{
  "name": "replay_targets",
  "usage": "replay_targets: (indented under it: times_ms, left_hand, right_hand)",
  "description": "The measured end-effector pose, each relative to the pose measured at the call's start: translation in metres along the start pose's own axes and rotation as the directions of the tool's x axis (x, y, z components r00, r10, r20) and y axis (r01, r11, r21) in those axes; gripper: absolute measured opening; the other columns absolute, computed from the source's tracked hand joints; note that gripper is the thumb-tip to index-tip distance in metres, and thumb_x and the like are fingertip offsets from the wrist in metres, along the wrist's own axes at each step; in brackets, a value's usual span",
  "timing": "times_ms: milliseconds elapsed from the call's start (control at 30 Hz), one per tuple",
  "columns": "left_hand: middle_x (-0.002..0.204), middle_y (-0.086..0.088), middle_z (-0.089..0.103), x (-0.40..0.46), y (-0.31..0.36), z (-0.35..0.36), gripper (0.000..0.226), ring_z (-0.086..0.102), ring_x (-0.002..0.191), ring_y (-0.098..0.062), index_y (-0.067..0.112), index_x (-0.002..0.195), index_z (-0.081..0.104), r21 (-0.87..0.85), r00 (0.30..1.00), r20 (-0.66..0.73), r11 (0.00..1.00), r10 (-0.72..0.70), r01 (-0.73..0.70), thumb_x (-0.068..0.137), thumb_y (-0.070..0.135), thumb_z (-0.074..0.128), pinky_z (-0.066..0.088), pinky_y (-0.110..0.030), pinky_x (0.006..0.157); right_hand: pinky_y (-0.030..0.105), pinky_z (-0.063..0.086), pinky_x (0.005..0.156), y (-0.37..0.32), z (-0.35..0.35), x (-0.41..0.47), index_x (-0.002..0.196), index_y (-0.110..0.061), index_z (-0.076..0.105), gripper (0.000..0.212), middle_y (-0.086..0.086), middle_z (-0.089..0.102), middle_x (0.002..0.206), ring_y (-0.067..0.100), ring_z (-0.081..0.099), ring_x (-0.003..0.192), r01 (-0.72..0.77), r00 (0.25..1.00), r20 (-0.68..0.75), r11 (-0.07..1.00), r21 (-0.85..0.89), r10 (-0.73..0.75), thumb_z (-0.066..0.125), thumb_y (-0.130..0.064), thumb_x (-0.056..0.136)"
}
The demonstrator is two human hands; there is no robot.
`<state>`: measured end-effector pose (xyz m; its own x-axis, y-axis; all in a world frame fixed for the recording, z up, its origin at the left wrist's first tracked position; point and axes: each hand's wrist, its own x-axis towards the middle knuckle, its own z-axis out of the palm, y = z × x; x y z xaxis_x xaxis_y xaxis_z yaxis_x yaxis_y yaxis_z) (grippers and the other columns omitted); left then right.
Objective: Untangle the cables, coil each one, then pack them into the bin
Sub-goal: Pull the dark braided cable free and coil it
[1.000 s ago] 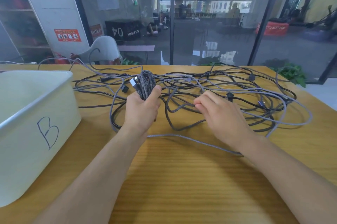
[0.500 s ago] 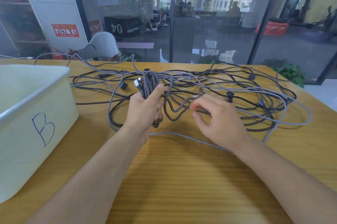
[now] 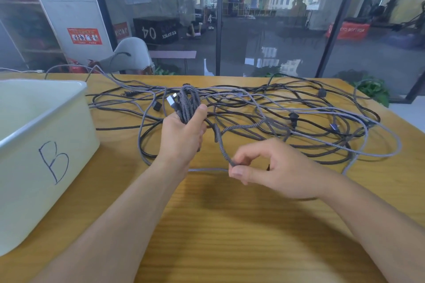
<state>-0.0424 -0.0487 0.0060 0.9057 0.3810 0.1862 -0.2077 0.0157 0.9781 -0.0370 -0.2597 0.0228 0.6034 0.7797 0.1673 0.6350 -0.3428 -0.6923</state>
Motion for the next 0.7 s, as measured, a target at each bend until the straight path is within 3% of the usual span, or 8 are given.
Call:
replay_targets:
  times_ms: [133,233,333,467,567,633,700]
  left_hand:
    - [0.055,0.003,0.038,0.009,-0.001,-0.011,0.030,0.028,0.047,-0.015,0.016,0.079,0.052,-0.006,0.999,-0.053,1.000,-0.009,0.008,0.104,0.031,0.062,0.027,-0.030,0.048]
    - [0.056,0.002,0.039,0.011,0.000,-0.013,0.029,0.029,0.048,-0.016,0.015,0.081,0.053,0.004,0.999,-0.050,1.000,0.004,-0.004,0.104,0.031,0.062,0.027,-0.030,0.048]
    - [0.058,0.000,0.037,0.008,-0.001,-0.009,0.028,0.026,0.050,-0.018,0.013,0.084,0.052,-0.002,1.000,-0.002,1.000,0.017,-0.017,0.104,0.030,0.062,0.023,-0.032,0.050]
    - [0.060,-0.003,0.034,0.006,0.002,-0.007,0.025,0.024,0.051,-0.018,0.014,0.087,0.053,-0.011,0.999,0.026,0.999,0.037,-0.037,0.104,0.030,0.062,0.018,-0.041,0.056]
    - [0.058,-0.001,0.036,0.008,0.002,-0.011,0.025,0.027,0.048,-0.017,0.013,0.087,0.054,-0.004,0.999,-0.006,0.999,0.046,-0.046,0.104,0.031,0.062,0.024,-0.032,0.050]
    - [0.058,-0.002,0.036,0.008,0.002,-0.012,0.028,0.027,0.048,-0.017,0.012,0.085,0.053,0.008,0.998,-0.007,0.998,0.055,-0.055,0.104,0.031,0.062,0.027,-0.031,0.048]
    - [0.058,-0.002,0.036,0.007,0.002,-0.011,0.030,0.027,0.047,-0.016,0.012,0.083,0.051,0.013,0.998,0.006,0.998,0.056,-0.056,0.104,0.030,0.062,0.026,-0.030,0.047]
  right_hand:
    - [0.029,0.053,0.078,0.001,-0.010,-0.001,0.090,-0.022,0.074,0.019,0.004,0.070,0.075,0.016,0.065,0.075,0.138,0.965,-0.251,0.963,0.232,-0.078,0.062,-0.032,0.102]
    - [0.039,0.059,0.074,0.008,-0.020,0.002,0.096,-0.014,0.073,0.020,-0.001,0.067,0.070,0.019,0.066,0.064,0.206,0.851,-0.523,0.891,0.405,0.042,0.061,-0.029,0.101]
    - [0.044,0.063,0.075,0.017,-0.031,0.004,0.101,-0.010,0.075,0.018,0.001,0.068,0.074,0.017,0.067,0.063,0.135,0.731,-0.649,0.888,0.440,0.211,0.061,-0.021,0.102]
    - [0.037,0.065,0.072,0.044,-0.048,0.000,0.112,-0.012,0.072,0.015,0.009,0.075,0.082,0.024,0.076,0.068,-0.081,0.633,-0.670,0.895,0.439,0.387,0.062,-0.020,0.104]
    - [0.024,0.062,0.066,0.068,-0.055,-0.004,0.133,-0.020,0.060,0.028,0.004,0.078,0.076,0.020,0.078,0.070,-0.306,0.649,-0.627,0.903,0.303,0.430,0.059,-0.017,0.106]
    - [0.018,0.053,0.062,0.082,-0.057,-0.005,0.130,-0.026,0.065,0.026,-0.010,0.077,0.071,0.006,0.075,0.069,-0.497,0.682,-0.601,0.867,0.039,0.417,0.061,-0.025,0.104]
    - [0.024,0.046,0.062,0.088,-0.056,-0.006,0.124,-0.032,0.071,0.027,-0.019,0.073,0.071,0.002,0.069,0.075,-0.619,0.713,-0.561,0.753,-0.222,0.421,0.067,-0.041,0.099]
